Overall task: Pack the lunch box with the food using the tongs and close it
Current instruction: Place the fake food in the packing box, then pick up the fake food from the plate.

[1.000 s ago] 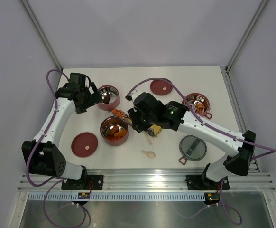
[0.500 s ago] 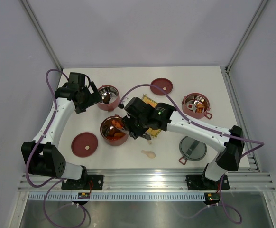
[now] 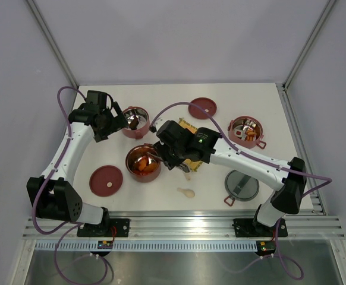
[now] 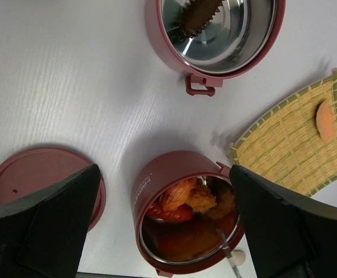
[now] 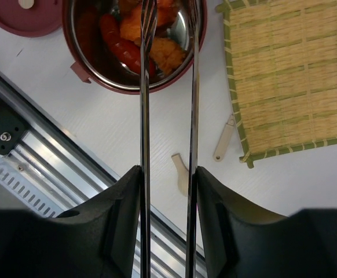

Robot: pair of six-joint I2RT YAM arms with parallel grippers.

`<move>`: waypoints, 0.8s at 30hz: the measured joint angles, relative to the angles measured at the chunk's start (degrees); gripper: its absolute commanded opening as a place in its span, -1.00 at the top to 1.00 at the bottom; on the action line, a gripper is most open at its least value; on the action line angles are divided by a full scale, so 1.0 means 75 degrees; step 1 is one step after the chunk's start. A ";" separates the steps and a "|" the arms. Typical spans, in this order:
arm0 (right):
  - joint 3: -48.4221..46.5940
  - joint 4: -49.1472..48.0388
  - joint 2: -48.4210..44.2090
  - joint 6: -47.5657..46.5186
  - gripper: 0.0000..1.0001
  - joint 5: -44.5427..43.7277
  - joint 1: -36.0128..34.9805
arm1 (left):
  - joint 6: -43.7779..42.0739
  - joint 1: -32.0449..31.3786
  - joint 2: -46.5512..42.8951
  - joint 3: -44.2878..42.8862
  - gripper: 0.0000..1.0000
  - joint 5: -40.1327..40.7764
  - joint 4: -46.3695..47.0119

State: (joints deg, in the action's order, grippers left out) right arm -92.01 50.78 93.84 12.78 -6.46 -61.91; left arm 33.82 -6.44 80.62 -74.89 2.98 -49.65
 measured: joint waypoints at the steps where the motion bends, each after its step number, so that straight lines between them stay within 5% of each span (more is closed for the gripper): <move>1: 0.0009 0.0000 -0.0012 0.0003 0.09 -0.0163 0.0003 | 0.0000 0.0000 0.0000 0.0000 -0.98 0.0000 -0.0003; 24: 0.1518 -0.0361 -0.0592 -0.0157 0.03 -0.0743 0.2853 | -0.0073 0.0000 -0.0187 0.0006 -0.98 0.0003 -0.0003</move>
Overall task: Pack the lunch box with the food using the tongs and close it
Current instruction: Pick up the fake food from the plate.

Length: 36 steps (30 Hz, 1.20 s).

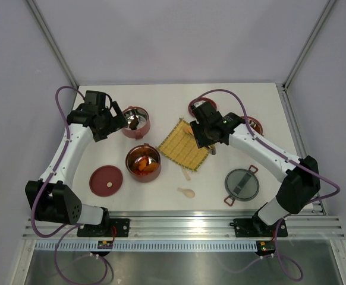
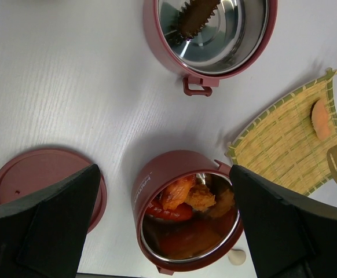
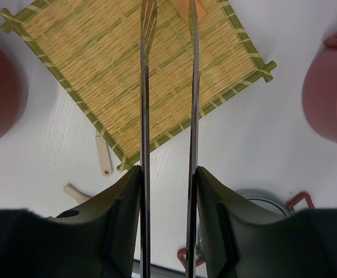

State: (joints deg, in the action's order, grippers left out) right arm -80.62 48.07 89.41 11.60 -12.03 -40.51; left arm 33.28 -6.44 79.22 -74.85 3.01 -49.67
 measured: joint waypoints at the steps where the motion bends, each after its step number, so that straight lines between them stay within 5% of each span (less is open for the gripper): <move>1: 0.0009 -0.0032 0.0038 -0.0026 0.03 0.0050 0.0070 | -0.0006 0.0000 -0.0003 0.0000 -0.98 0.0000 0.0003; 36: -0.0364 -0.0204 0.1102 -0.0612 -0.14 0.0347 0.0376 | -0.0035 0.0000 0.0000 0.0041 -0.98 0.0012 0.0041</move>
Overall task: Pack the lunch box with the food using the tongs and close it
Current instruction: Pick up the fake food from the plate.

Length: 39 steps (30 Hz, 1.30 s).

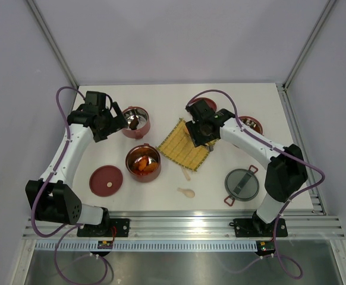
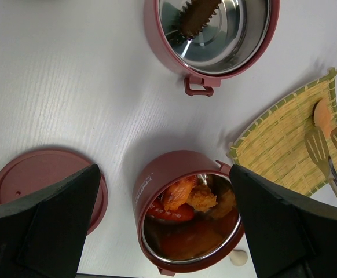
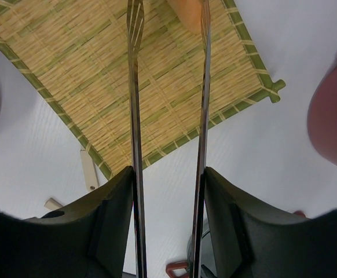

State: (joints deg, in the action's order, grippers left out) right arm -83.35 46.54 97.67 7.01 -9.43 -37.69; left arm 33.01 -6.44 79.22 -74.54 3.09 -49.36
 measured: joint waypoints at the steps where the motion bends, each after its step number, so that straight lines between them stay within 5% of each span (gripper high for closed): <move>1: 0.0000 0.0000 0.0038 0.0000 -0.14 0.0003 0.0009 | 0.0000 0.0000 0.0003 0.0020 -0.98 -0.0006 0.0000; 39: -0.0219 0.0149 0.0303 -0.0227 -0.11 0.0213 0.0044 | 0.0000 0.0000 0.0376 0.0128 -0.98 -0.0017 0.0143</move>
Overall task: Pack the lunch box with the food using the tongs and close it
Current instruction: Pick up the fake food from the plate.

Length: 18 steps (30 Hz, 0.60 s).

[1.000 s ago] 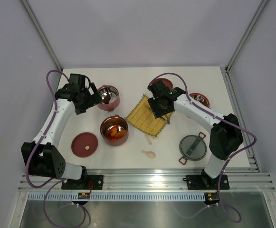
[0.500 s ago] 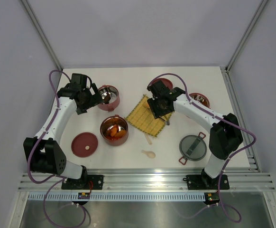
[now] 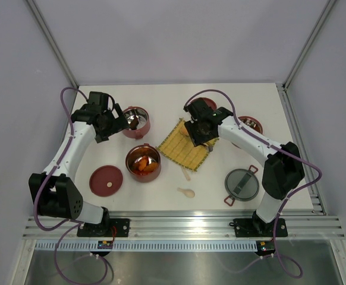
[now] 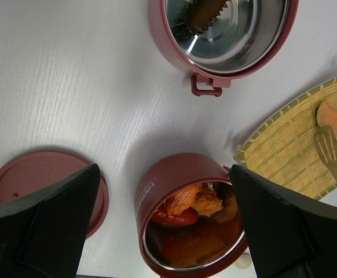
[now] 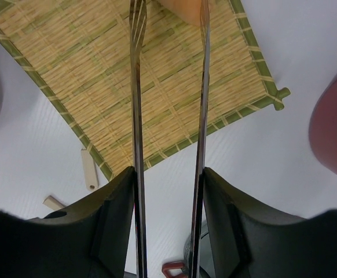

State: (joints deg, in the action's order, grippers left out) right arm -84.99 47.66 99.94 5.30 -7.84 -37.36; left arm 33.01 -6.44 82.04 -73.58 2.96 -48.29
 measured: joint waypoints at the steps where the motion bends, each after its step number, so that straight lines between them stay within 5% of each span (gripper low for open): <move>1: -0.0058 0.0006 0.0000 -0.0026 -0.12 -0.0006 0.0000 | 0.0000 0.0000 -0.0015 -0.0003 -0.98 0.0012 0.0000; 18: -0.0449 -0.0286 0.0411 -0.0259 -0.15 0.0487 0.0466 | 0.0009 0.0000 -0.0044 -0.0114 -0.98 0.0035 -0.0035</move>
State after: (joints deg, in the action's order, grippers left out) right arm -88.36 45.52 103.02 3.36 -4.19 -33.87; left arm 33.08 -6.44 81.71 -74.43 3.22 -48.56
